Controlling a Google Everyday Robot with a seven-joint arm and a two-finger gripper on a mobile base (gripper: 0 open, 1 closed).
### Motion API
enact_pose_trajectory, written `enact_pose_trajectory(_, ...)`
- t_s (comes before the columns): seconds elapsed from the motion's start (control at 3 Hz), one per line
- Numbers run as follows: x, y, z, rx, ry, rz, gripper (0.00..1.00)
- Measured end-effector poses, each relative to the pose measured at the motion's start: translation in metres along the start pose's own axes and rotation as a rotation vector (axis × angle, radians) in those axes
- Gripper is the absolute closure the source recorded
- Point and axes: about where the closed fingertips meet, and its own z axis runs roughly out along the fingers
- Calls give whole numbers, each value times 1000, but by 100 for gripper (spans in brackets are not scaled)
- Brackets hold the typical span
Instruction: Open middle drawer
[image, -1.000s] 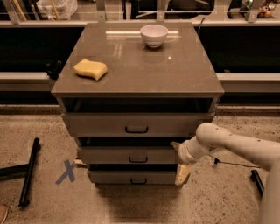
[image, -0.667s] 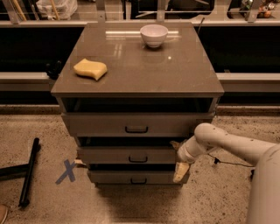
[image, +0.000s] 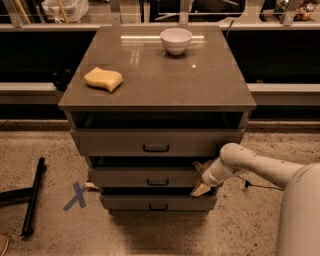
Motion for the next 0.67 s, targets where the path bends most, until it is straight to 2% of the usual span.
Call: enact_pose_trajectory(0.67, -3, -1, -5, 0, 0, 0, 87)
